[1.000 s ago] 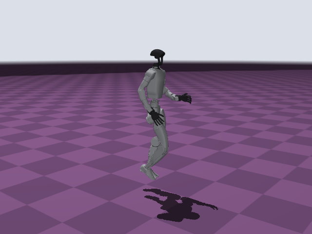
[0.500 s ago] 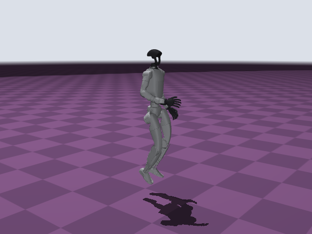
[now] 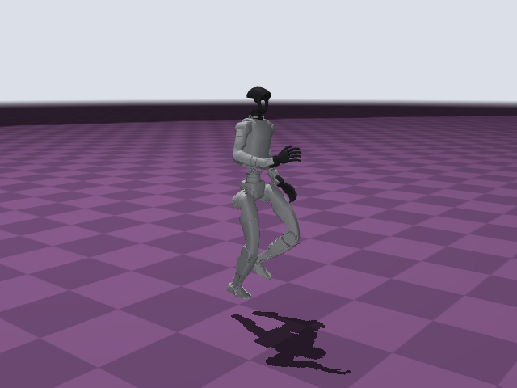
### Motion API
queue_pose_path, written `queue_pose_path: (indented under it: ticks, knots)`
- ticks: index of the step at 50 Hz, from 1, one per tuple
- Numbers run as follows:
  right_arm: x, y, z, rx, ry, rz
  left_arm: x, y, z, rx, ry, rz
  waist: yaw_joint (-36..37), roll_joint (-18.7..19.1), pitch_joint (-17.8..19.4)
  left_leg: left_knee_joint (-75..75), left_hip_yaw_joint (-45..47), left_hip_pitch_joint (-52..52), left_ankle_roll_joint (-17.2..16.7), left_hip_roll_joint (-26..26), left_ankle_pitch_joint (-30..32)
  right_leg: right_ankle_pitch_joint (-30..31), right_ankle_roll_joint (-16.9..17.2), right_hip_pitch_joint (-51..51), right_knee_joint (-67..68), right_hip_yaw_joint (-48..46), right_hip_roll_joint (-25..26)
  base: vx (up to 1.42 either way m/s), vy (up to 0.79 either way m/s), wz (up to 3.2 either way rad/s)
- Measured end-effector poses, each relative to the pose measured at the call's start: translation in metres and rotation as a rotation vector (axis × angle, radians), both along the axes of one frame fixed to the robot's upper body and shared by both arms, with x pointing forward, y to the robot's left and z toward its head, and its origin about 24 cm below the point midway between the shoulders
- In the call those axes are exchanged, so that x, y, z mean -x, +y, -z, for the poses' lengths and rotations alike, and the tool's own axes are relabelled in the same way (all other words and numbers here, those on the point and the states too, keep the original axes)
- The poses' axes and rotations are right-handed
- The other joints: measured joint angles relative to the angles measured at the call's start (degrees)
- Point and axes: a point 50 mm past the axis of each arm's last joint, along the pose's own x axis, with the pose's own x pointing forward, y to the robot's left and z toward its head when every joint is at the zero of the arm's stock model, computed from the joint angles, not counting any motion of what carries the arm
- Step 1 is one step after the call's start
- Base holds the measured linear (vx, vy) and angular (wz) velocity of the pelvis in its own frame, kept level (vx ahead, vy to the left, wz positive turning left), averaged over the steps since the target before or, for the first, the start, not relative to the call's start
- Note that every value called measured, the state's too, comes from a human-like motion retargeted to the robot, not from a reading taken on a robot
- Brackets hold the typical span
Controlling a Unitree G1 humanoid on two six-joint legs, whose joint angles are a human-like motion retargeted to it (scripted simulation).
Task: Run
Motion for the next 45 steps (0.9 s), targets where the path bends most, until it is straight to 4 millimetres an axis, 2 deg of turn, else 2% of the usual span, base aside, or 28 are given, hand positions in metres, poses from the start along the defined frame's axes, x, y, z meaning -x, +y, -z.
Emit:
queue_pose_path:
  ticks: [2, 3, 5, 7, 9, 11, 12, 14, 16, 17, 18, 20, 22, 25, 27, 29, 30, 32, 35, 37, 38, 40, 42, 43, 45]
  knots:
    - [-0.010, 0.004, -0.044, -0.038, -0.170, -0.027, 0.034, 0.012, 0.005, -0.007, 0.085, -0.071, 1.7, 0.8, 0.6, 4.3, -1.0, -4.2, 1.3, 2.6, -1.7, -1.1, -0.6, -0.1, -0.7, 0.5, 1.5, 0.05, 0.00, -0.48]
    - [-0.010, 0.007, -0.053, -0.068, -0.192, -0.045, 0.047, 0.014, 0.005, 0.021, 0.113, -0.106, 2.0, 0.9, -0.2, 2.7, -0.9, -5.0, 1.4, 2.9, -1.0, 1.3, 0.4, -0.1, -3.0, 1.1, 2.2, 0.09, 0.05, -0.32]
    - [-0.003, 0.010, -0.039, -0.110, -0.123, -0.079, 0.065, 0.008, 0.005, 0.104, 0.140, -0.158, 2.4, 0.8, -2.4, -5.6, 0.6, -2.7, 0.5, 1.3, 1.3, 9.3, 4.0, 0.4, -7.2, 1.9, 2.1, 0.11, 0.11, -0.24]
    - [0.010, 0.010, 0.004, -0.099, 0.057, -0.086, 0.059, -0.007, 0.004, 0.207, 0.099, -0.192, 1.9, 1.0, -4.2, -19.2, 2.5, 3.8, -1.1, -2.3, 3.8, 19.0, 7.2, -0.4, -6.4, 0.6, -0.4, 0.10, 0.15, -0.13]
    - [0.030, 0.003, 0.057, -0.055, 0.273, -0.052, 0.031, -0.024, -0.002, 0.295, -0.004, -0.206, -0.3, 1.2, -4.8, -33.5, 3.9, 11.8, -2.3, -7.7, 5.6, 23.3, 8.8, -3.3, 0.8, 0.1, -4.4, 0.08, 0.15, 0.16]
    - [0.059, -0.012, 0.109, 0.000, 0.503, 0.023, -0.014, -0.039, -0.018, 0.359, -0.172, -0.189, -3.4, 1.7, -4.6, -44.0, 3.6, 18.7, -2.3, -12.7, 4.3, 21.6, 8.1, -7.5, 12.5, -0.4, -9.1, 0.06, 0.14, 0.39]
    - [0.077, -0.022, 0.132, 0.023, 0.619, 0.073, -0.041, -0.045, -0.032, 0.383, -0.277, -0.166, -5.1, 2.1, -4.2, -47.3, 2.9, 21.4, -1.7, -14.6, 1.8, 19.7, 7.6, -10.1, 19.5, -0.2, -11.2, 0.05, 0.14, 0.53]
    - [0.114, -0.045, 0.169, 0.044, 0.837, 0.202, -0.101, -0.056, -0.074, 0.407, -0.523, -0.089, -8.6, 2.1, -2.1, -51.5, 1.1, 25.4, 0.6, -18.2, -5.4, 16.1, 7.0, -16.2, 35.0, 1.9, -15.0, 0.03, 0.13, 0.65]
    - [0.153, -0.065, 0.195, 0.019, 1.022, 0.334, -0.154, -0.064, -0.131, 0.406, -0.785, -0.005, -11.7, 2.1, 0.2, -53.2, -0.1, 27.7, 2.6, -19.9, -10.3, 14.2, 6.6, -22.3, 47.0, 4.8, -16.6, 0.02, 0.10, 0.58]
    - [0.172, -0.072, 0.204, -0.007, 1.098, 0.389, -0.173, -0.068, -0.159, 0.409, -0.902, 0.029, -12.8, 2.1, 0.9, -53.9, -0.6, 28.4, 2.9, -20.1, -11.1, 13.6, 6.3, -24.8, 51.0, 5.8, -16.8, 0.03, 0.06, 0.30]
    - [0.188, -0.077, 0.210, -0.040, 1.160, 0.432, -0.185, -0.072, -0.183, 0.425, -0.995, 0.054, -13.5, 2.4, 1.2, -55.1, -1.2, 28.9, 2.6, -20.2, -10.6, 13.3, 5.8, -26.7, 53.1, 6.3, -16.6, 0.05, 0.03, 0.08]
    - [0.210, -0.083, 0.216, -0.118, 1.239, 0.487, -0.197, -0.080, -0.212, 0.471, -1.105, 0.093, -14.1, 3.2, 0.5, -61.1, -3.1, 30.9, 0.8, -20.4, -5.9, 13.5, 5.2, -28.8, 52.5, 6.0, -15.7, 0.08, -0.02, -0.17]
    - [0.219, -0.079, 0.217, -0.175, 1.258, 0.484, -0.193, -0.085, -0.205, 0.506, -1.075, 0.111, -14.3, 3.0, -1.1, -66.8, -5.1, 32.8, -2.2, -20.5, 1.5, 14.2, 5.1, -26.8, 46.2, 4.3, -14.6, 0.10, -0.09, -0.15]
    - [0.207, -0.064, 0.212, -0.224, 1.203, 0.414, -0.176, -0.087, -0.160, 0.503, -0.891, 0.114, -13.6, 1.7, -3.4, -68.4, -4.3, 32.9, -5.8, -19.3, 11.7, 16.7, 6.5, -20.4, 32.6, 1.9, -12.0, 0.08, -0.12, 0.05]
    - [0.181, -0.050, 0.203, -0.241, 1.109, 0.337, -0.154, -0.082, -0.115, 0.455, -0.700, 0.093, -11.9, 0.6, -4.3, -60.6, -3.6, 28.9, -7.0, -17.7, 13.0, 18.1, 7.6, -14.9, 22.1, 1.3, -9.3, 0.03, -0.12, 0.05]
    - [0.145, -0.034, 0.186, -0.238, 0.969, 0.242, -0.121, -0.069, -0.070, 0.387, -0.484, 0.048, -9.5, 0.0, -4.6, -46.6, -2.6, 22.6, -6.6, -14.5, 10.8, 17.9, 7.9, -9.3, 12.4, 1.3, -5.8, 0.01, -0.11, -0.09]
    - [0.124, -0.026, 0.173, -0.234, 0.883, 0.192, -0.101, -0.061, -0.049, 0.350, -0.377, 0.020, -8.1, -0.1, -4.5, -38.5, -2.0, 19.3, -5.9, -12.3, 8.9, 17.2, 7.7, -6.8, 8.1, 1.5, -3.9, 0.01, -0.09, -0.21]
    - [0.080, -0.014, 0.137, -0.202, 0.677, 0.094, -0.063, -0.042, -0.021, 0.276, -0.210, -0.047, -5.3, -0.1, -3.5, -21.8, -1.6, 12.9, -3.6, -7.7, 4.1, 10.6, 5.3, -3.4, 4.0, 2.6, -0.8, 0.01, -0.08, -0.32]
    - [0.017, 0.000, 0.067, -0.117, 0.341, -0.028, -0.011, -0.010, 0.000, 0.172, -0.042, -0.155, -1.8, 1.6, -0.4, -1.2, -4.1, 3.6, -0.5, -0.9, -3.0, -2.4, -0.6, -1.0, 3.0, 4.3, 4.0, 0.02, -0.06, -0.31]
    - [-0.006, 0.008, 0.030, -0.096, 0.205, -0.086, 0.020, 0.001, 0.006, 0.144, 0.040, -0.191, -0.4, 2.2, 0.2, 2.1, -4.4, 0.0, 0.5, 1.1, -3.7, -3.1, -1.4, -0.7, 2.1, 5.3, 5.4, 0.05, -0.01, -0.22]
    - [-0.011, 0.013, 0.021, -0.101, 0.186, -0.111, 0.033, 0.004, 0.006, 0.150, 0.071, -0.194, 0.0, 2.0, -0.5, 0.3, -4.0, -0.7, 0.3, 1.0, -2.5, -0.6, -0.7, -0.3, -0.4, 5.9, 5.8, 0.07, 0.03, -0.26]
    - [-0.006, 0.018, 0.029, -0.111, 0.233, -0.149, 0.053, 0.001, 0.006, 0.190, 0.119, -0.184, 0.8, 1.5, -2.7, -7.9, -2.4, 1.1, -1.1, -0.8, 0.6, 9.2, 2.8, 0.6, -5.0, 5.9, 4.9, 0.09, 0.08, -0.35]
    - [0.009, 0.018, 0.061, -0.092, 0.364, -0.157, 0.058, -0.011, 0.006, 0.261, 0.126, -0.181, 0.6, 1.2, -4.3, -20.8, -1.3, 6.3, -3.1, -5.1, 3.8, 17.7, 5.6, -1.0, -3.3, 4.8, 2.2, 0.07, 0.11, -0.33]
    - [0.018, 0.015, 0.079, -0.075, 0.437, -0.148, 0.055, -0.018, 0.006, 0.290, 0.115, -0.183, -0.1, 0.9, -4.6, -27.3, -0.9, 9.5, -3.8, -7.8, 5.0, 20.5, 6.7, -2.8, 0.3, 4.5, 0.4, 0.05, 0.11, -0.15]
    - [0.040, 0.005, 0.116, -0.037, 0.592, -0.100, 0.038, -0.030, 0.004, 0.331, 0.059, -0.186, -2.4, 0.8, -4.7, -38.4, -1.0, 15.8, -3.8, -12.7, 5.5, 21.0, 6.6, -7.1, 10.5, 3.8, -3.6, 0.04, 0.10, 0.02]
